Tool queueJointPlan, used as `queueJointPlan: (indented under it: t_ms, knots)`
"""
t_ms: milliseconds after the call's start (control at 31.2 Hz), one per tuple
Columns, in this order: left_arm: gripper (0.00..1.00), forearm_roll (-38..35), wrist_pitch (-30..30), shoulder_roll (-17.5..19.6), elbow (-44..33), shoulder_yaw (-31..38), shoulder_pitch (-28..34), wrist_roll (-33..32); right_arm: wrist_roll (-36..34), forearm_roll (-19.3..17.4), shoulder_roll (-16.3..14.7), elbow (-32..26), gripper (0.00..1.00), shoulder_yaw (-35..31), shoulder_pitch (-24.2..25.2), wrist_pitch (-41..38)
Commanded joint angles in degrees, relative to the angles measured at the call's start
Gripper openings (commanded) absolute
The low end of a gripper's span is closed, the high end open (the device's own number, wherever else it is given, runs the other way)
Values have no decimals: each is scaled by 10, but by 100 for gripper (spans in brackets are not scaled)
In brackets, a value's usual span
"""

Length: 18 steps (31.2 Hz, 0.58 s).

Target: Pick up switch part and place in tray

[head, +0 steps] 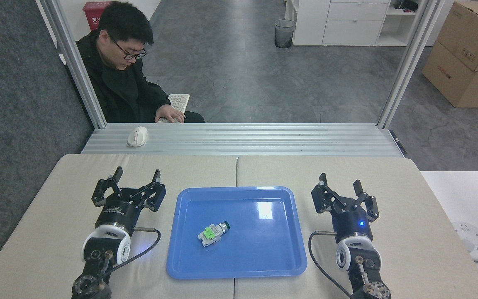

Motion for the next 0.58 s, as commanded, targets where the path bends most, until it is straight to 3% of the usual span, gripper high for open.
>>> queueJointPlan:
  t_ms: [0, 545]
  knots:
    - [99, -15, -1, -1, 19, 29, 2, -5, 0, 0, 0, 0, 100, 0, 0, 0]
    - [99, 52, 7, -5, 15, 31, 1, -6, 0, 0, 0, 0, 100, 0, 0, 0]
